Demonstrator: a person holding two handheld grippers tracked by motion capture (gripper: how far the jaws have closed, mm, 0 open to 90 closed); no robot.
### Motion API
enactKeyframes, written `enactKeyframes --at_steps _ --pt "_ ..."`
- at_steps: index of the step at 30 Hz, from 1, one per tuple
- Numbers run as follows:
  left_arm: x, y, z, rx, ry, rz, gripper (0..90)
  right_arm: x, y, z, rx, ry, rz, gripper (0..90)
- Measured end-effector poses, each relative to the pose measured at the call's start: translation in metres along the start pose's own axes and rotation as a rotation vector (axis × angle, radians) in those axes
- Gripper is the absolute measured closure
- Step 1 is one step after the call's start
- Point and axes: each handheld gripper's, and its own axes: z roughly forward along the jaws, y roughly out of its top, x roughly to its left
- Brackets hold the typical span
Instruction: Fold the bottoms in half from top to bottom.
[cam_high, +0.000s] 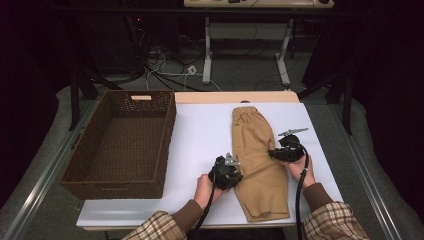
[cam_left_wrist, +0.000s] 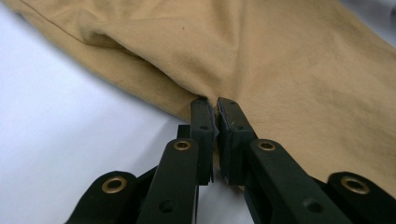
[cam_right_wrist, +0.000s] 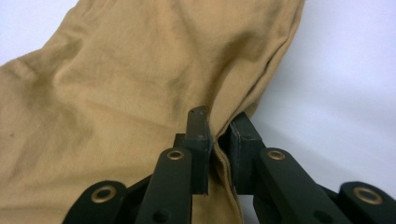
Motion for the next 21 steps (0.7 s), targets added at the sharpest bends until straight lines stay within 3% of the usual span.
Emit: enactKeyframes --at_steps 17,19,21 --pt "0.018 -0.019 -0.028 0.012 0.028 -0.026 84.1 0.029 0.008 0.014 -0.001 0.049 -0.073 78.2" --pt "0.02 -0.02 -0.03 0.006 0.027 -0.038 79.3 0.03 0.009 0.013 0.007 0.055 -0.081 71.0" --pt "0.021 -0.018 -0.033 -0.006 0.046 -0.039 65.3 0.029 0.009 0.01 -0.003 0.051 -0.078 61.0"
